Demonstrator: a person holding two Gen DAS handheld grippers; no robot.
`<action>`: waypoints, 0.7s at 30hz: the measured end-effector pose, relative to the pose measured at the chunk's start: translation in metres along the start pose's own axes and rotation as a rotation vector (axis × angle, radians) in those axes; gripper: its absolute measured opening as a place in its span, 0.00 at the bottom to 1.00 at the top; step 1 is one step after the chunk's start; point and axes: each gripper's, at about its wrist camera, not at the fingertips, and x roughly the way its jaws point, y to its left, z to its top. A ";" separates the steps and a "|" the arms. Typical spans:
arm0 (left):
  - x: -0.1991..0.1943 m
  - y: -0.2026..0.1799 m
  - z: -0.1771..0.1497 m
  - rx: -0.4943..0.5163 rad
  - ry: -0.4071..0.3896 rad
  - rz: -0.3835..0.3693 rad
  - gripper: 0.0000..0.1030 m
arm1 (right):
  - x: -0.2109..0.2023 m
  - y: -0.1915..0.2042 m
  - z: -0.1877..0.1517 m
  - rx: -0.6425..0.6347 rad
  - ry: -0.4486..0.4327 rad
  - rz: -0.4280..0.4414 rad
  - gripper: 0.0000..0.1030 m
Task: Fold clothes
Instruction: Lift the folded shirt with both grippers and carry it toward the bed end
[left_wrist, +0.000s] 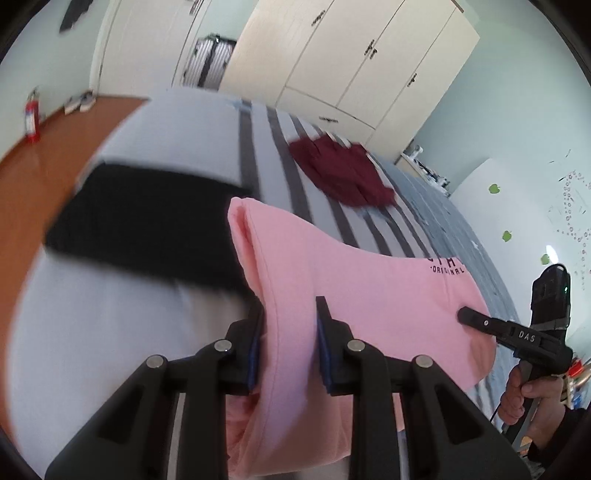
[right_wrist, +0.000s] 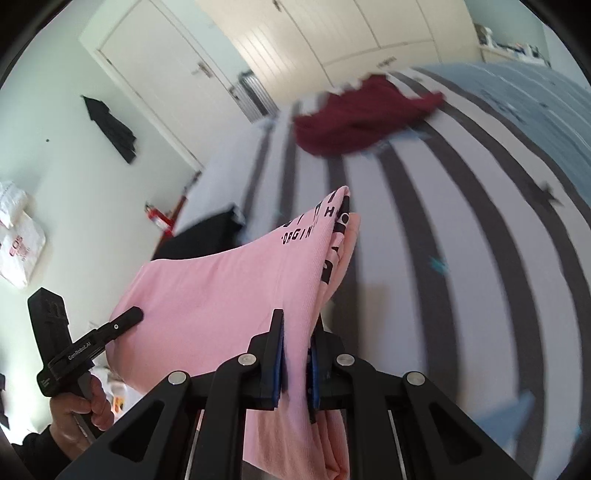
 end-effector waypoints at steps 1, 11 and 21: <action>0.000 0.014 0.018 0.017 -0.009 0.015 0.22 | 0.010 0.009 0.011 -0.003 -0.007 0.010 0.10; 0.023 0.140 0.130 0.045 -0.037 0.121 0.21 | 0.155 0.116 0.102 -0.071 -0.025 0.096 0.09; 0.048 0.200 0.128 -0.045 -0.010 0.127 0.21 | 0.222 0.134 0.098 -0.004 0.029 0.097 0.09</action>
